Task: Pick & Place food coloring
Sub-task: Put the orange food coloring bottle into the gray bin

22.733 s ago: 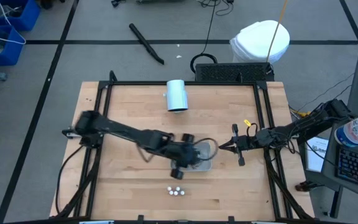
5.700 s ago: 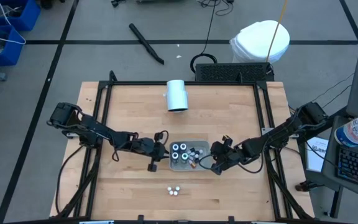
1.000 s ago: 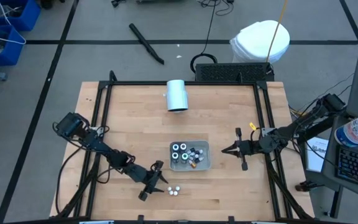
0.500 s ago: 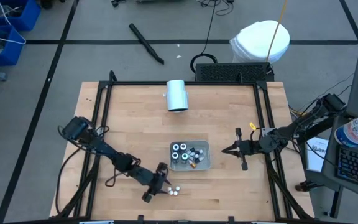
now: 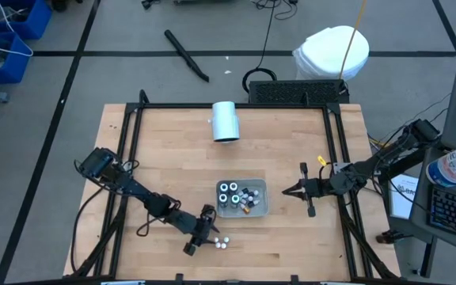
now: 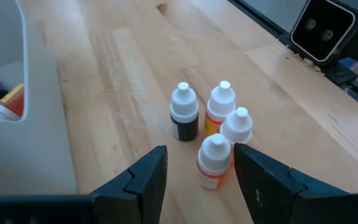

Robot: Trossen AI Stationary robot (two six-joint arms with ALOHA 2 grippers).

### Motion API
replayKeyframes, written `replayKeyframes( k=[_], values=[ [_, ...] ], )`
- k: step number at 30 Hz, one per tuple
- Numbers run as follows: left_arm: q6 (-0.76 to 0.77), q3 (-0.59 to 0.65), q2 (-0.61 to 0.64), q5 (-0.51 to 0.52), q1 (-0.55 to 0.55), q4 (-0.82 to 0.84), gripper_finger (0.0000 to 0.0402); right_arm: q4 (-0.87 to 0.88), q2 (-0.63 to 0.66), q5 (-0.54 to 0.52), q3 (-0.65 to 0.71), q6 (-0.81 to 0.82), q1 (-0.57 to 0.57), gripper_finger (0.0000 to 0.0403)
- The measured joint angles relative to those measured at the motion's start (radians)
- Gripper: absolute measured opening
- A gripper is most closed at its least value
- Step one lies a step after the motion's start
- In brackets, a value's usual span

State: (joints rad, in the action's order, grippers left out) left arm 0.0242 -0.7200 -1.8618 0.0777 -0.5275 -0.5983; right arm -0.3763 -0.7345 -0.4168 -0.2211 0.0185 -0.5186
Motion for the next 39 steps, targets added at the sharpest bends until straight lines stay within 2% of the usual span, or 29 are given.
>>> replayKeyframes(
  k=[17, 31, 35, 39],
  values=[
    [-0.002, 0.0, 0.0, 0.001, 0.002, -0.006, 0.0188, 0.0, 0.0, 0.0, 0.0, 0.0, 0.0, 0.0],
    [-0.023, 0.0, 0.0, 0.001, 0.002, -0.016, 0.0077, 0.0, 0.0, 0.0, 0.0, 0.0, 0.0, 0.0],
    [-0.048, 0.0, 0.0, 0.001, 0.003, -0.037, 0.006, 0.0, 0.0, 0.0, 0.0, 0.0, 0.0, 0.0],
    [-0.078, 0.0, 0.0, 0.002, 0.003, -0.055, 0.0059, 0.0, 0.0, 0.0, 0.0, 0.0, 0.0, 0.0]
  ],
)
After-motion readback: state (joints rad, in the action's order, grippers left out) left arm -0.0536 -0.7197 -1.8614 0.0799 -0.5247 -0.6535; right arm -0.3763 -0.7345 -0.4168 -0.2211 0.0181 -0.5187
